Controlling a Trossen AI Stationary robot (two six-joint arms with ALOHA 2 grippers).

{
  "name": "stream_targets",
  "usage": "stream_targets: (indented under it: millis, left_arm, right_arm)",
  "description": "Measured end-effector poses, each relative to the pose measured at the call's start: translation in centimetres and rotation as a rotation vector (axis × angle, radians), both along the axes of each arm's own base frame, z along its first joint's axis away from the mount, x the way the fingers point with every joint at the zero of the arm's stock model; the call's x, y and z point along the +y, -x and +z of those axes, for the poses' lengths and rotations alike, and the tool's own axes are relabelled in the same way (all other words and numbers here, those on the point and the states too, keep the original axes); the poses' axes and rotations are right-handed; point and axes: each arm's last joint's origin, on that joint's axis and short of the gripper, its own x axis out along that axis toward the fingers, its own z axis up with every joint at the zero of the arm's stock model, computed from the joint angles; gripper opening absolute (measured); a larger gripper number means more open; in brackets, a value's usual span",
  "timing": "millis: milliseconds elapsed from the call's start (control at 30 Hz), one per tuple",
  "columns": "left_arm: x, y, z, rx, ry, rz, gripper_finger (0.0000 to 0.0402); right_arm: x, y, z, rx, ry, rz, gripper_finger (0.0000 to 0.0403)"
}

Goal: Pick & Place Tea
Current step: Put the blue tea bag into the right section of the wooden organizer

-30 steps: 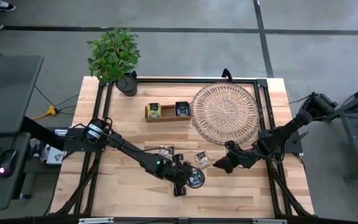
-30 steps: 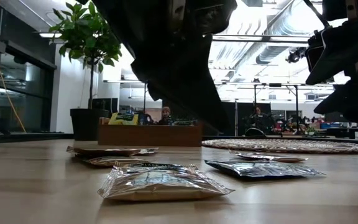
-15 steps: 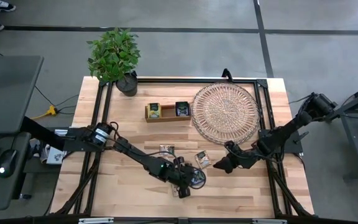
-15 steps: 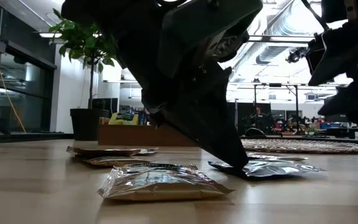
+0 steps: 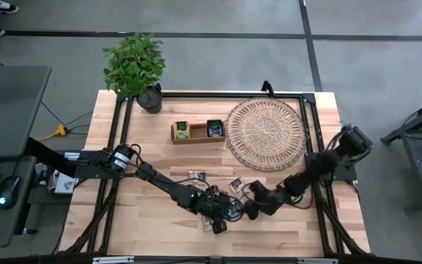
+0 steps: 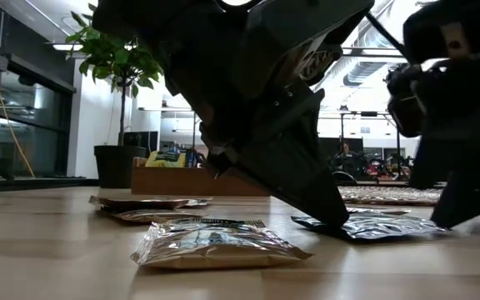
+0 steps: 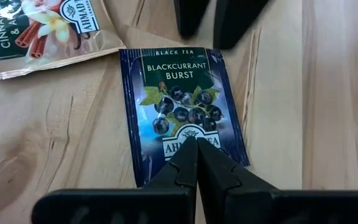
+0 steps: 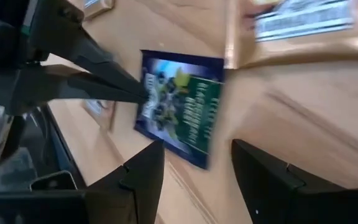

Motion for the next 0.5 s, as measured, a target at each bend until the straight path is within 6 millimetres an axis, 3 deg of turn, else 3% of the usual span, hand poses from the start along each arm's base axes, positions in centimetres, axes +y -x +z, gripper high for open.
stream_targets:
  millis: [367, 500]
  left_arm:
    - [0.0, -0.1, 0.0, -0.009, 0.008, -0.002, 0.0]
    - [0.0, -0.1, 0.0, -0.011, 0.005, -0.001, 0.0]
  right_arm:
    - [0.6, -2.1, -0.3, -0.005, 0.009, 0.029, 0.0185]
    - [0.6, -2.2, -0.3, -0.005, 0.019, 0.035, 0.0165]
